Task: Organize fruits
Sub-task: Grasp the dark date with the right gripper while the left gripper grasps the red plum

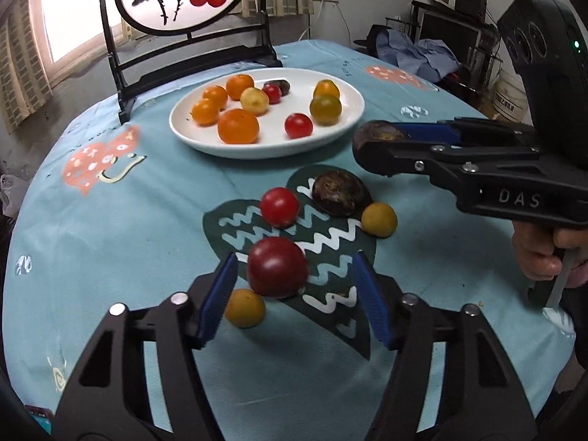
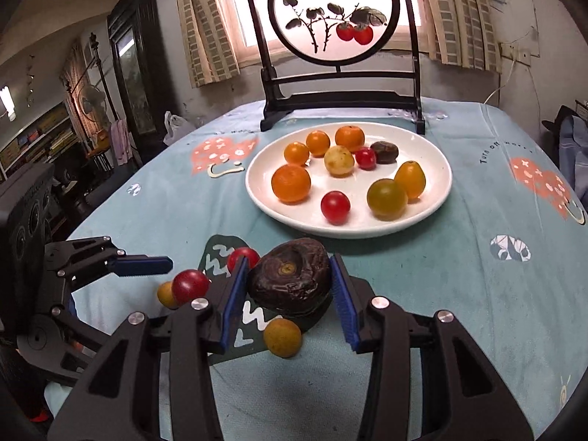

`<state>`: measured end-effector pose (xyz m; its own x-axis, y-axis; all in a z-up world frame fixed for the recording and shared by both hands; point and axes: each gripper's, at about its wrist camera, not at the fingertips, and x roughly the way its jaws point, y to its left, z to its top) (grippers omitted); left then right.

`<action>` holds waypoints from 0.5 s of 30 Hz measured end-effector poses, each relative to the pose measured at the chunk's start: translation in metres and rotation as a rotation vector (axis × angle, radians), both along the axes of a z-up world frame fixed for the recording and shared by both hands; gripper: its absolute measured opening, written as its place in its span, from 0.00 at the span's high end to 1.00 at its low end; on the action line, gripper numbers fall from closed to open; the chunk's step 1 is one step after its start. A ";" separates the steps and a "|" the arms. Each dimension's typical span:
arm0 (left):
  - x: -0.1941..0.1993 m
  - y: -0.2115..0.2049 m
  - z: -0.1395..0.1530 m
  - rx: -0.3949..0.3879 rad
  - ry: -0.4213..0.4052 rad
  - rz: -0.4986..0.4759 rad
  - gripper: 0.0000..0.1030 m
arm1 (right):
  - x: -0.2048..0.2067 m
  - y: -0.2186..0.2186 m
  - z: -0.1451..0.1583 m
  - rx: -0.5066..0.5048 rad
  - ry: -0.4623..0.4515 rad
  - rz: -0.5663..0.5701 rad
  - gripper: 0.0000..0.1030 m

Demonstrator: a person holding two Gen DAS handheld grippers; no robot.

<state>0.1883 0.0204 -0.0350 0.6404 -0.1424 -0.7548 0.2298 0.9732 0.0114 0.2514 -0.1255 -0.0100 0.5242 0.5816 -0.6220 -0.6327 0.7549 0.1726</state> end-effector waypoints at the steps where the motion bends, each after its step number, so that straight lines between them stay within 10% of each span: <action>1: 0.001 0.000 -0.002 -0.002 0.007 0.003 0.40 | -0.001 0.001 0.000 -0.005 -0.005 0.003 0.57; 15: 0.013 0.008 -0.013 0.003 0.025 0.030 0.58 | -0.004 0.000 -0.001 -0.005 0.000 0.010 0.57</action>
